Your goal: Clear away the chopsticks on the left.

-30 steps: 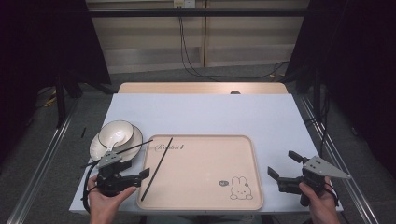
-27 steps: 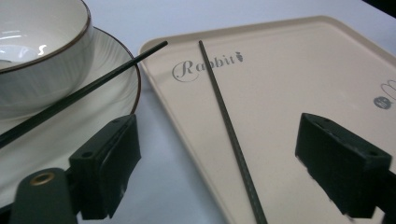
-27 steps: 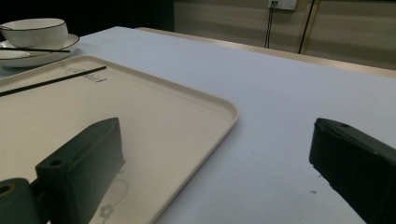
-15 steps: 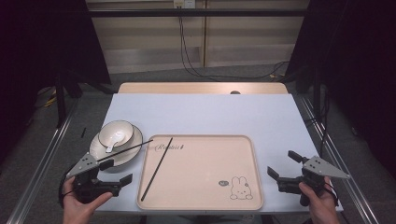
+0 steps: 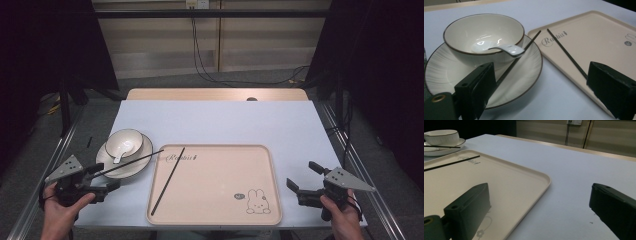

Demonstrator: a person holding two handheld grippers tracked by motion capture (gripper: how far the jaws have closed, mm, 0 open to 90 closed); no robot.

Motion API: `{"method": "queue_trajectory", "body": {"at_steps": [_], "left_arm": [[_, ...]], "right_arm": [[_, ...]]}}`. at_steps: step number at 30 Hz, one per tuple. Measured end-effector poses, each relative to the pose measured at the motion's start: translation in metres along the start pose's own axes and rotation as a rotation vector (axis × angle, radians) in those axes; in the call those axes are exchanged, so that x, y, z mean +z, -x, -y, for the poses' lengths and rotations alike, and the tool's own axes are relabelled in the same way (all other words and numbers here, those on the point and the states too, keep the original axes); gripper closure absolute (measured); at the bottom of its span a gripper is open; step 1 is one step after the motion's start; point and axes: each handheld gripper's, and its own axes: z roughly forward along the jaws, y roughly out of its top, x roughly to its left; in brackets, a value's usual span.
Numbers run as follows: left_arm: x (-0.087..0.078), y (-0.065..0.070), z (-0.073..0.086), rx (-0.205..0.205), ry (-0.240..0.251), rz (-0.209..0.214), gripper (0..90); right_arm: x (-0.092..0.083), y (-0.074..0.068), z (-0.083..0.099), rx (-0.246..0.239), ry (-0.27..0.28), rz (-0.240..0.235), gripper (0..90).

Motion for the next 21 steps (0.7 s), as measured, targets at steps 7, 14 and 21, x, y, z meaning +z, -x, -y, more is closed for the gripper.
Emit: {"method": "queue_trajectory", "body": {"at_steps": [7,14,21], "left_arm": [[0.006,-0.027,0.001,0.059,-0.055,0.015,16.2],[0.017,-0.045,0.0,0.085,-0.123,0.035,32.7],[0.03,-0.052,-0.001,0.108,-0.185,0.043,46.3]], "right_arm": [[0.0,0.0,0.0,-0.005,-0.001,0.0,3.0],[0.0,0.0,0.0,-0.006,-0.001,0.002,3.0],[0.0,0.0,0.0,-0.006,-0.002,0.0,3.0]]}}
